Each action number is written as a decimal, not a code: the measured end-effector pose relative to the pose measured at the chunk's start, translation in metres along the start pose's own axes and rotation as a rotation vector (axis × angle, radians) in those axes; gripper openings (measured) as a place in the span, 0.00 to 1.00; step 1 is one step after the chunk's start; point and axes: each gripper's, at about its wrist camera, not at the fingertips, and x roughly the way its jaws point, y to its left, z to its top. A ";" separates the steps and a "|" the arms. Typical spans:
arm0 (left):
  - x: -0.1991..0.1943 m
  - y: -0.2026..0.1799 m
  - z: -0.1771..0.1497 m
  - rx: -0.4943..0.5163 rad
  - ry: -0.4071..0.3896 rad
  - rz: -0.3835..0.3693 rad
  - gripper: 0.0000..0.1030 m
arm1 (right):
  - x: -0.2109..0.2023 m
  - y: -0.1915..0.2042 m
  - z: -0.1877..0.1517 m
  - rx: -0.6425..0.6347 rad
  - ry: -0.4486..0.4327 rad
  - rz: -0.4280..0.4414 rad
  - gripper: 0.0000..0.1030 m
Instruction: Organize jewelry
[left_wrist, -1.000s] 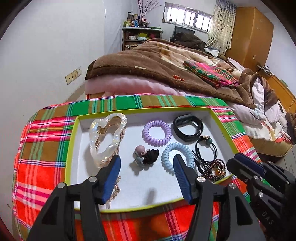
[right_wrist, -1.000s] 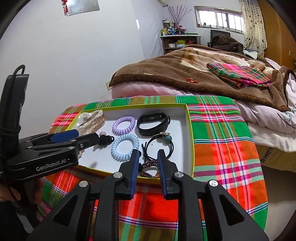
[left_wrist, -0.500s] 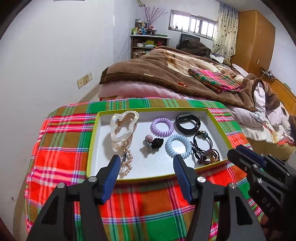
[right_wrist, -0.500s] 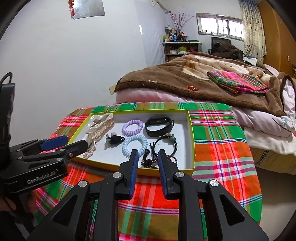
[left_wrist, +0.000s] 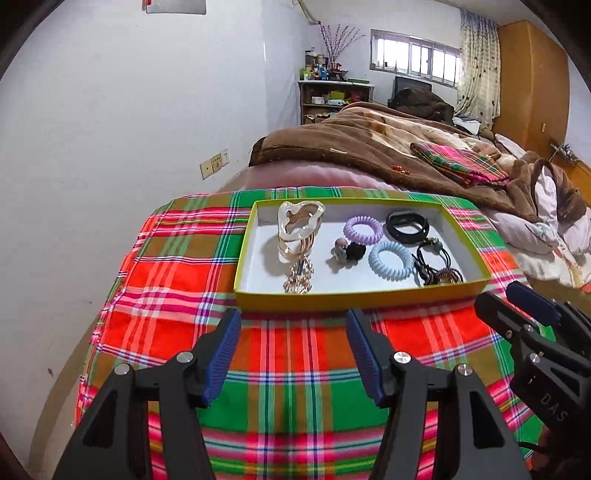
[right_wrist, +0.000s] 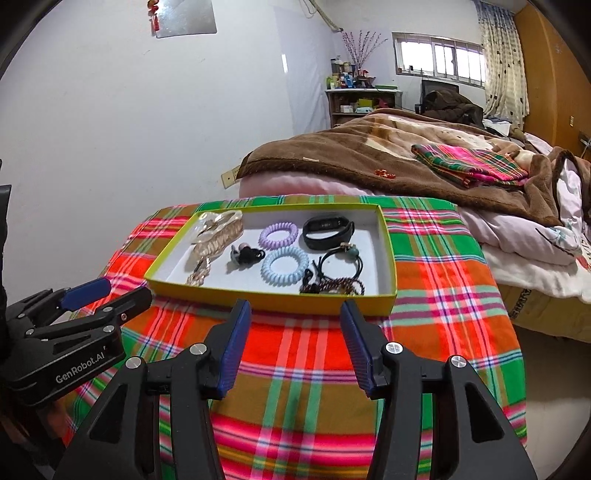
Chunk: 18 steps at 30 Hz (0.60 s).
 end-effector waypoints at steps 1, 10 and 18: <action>-0.002 0.000 -0.002 -0.001 0.000 -0.002 0.59 | -0.001 0.001 -0.002 0.000 -0.001 0.004 0.49; -0.015 -0.003 -0.014 -0.005 -0.011 -0.029 0.59 | -0.012 0.007 -0.009 -0.009 -0.017 -0.002 0.49; -0.021 0.000 -0.019 -0.019 -0.021 -0.025 0.59 | -0.015 0.010 -0.013 -0.005 -0.022 0.003 0.49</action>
